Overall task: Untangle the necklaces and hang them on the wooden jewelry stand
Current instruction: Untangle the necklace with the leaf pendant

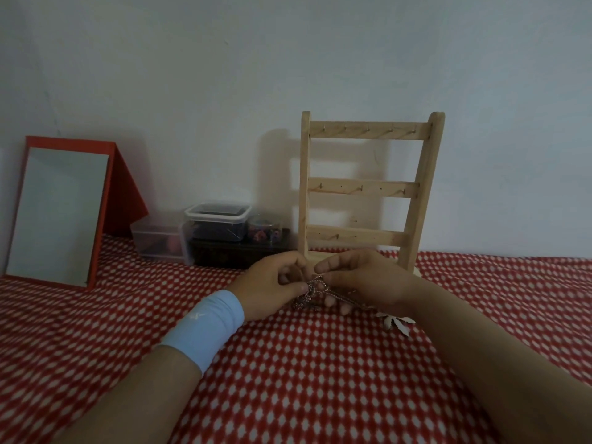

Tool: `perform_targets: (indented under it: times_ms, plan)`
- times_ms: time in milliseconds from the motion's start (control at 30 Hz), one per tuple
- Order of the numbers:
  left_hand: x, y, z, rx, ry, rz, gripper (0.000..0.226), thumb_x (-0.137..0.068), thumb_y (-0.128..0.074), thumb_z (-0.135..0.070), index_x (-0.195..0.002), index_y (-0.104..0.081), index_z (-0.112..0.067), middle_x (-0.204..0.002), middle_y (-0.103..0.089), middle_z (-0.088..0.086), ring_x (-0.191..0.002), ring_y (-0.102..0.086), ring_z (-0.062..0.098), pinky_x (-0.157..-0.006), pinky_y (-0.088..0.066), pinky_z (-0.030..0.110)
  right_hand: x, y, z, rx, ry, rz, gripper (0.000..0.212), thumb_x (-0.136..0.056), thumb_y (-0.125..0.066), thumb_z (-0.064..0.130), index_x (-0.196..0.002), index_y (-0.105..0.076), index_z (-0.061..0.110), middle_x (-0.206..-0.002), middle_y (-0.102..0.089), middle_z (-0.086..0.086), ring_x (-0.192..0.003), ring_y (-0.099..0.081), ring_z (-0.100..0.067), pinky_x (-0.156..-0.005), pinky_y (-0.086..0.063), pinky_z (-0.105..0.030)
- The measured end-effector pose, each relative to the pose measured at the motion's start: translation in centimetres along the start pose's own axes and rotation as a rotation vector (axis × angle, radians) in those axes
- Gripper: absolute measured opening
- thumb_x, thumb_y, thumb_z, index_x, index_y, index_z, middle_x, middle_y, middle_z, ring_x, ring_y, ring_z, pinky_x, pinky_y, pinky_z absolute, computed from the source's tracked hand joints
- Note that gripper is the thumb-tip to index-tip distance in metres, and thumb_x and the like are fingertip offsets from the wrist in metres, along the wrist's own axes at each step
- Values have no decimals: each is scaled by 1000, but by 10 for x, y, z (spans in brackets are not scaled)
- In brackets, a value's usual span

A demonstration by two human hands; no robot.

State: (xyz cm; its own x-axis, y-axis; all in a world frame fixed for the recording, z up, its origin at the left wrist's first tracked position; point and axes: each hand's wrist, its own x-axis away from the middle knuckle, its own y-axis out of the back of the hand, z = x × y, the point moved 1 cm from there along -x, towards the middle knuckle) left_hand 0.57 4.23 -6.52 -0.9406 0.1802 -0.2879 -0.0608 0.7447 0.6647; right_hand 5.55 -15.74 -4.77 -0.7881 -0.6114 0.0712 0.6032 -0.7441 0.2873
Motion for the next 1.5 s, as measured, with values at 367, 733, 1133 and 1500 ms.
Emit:
perform_targets:
  times_ms: [367, 733, 1133, 1500]
  plan:
    - [1, -4, -11, -268, 9, -46, 11, -90, -67, -27, -90, -72, -37, -96, -62, -23, -94, -57, -3, -85, -44, 14, -4, 4, 2, 385, -53, -285, 20, -82, -82, 13, -90, -71, 26, -95, -73, 0, -84, -70, -12, -67, -55, -22]
    - [-4, -8, -23, -258, 316, 93, 35, -99, -40, -25, -71, -56, -12, -84, -58, 4, -87, -59, 22, -81, -46, 34, 8, 21, 25, 857, -179, -252, 18, -90, -73, 23, -103, -76, 11, -93, -69, 0, -86, -63, -13, -69, -53, -21]
    - [-4, -10, -32, -554, 316, 132, 21, -90, -59, -43, -82, -64, -24, -95, -66, -4, -89, -62, 14, -84, -53, 32, 45, 21, 16, 1134, -317, -252, 32, -99, -56, 31, -115, -65, 4, -113, -66, -9, -93, -61, -19, -79, -51, -26]
    - [-41, -84, -91, -542, 102, 389, 31, -96, -56, -36, -118, -71, -19, -115, -69, 3, -102, -62, 24, -96, -48, 34, 59, 26, -6, 1192, -312, -298, 44, -95, -66, 41, -126, -65, 10, -109, -65, -6, -103, -61, -20, -91, -48, -27]
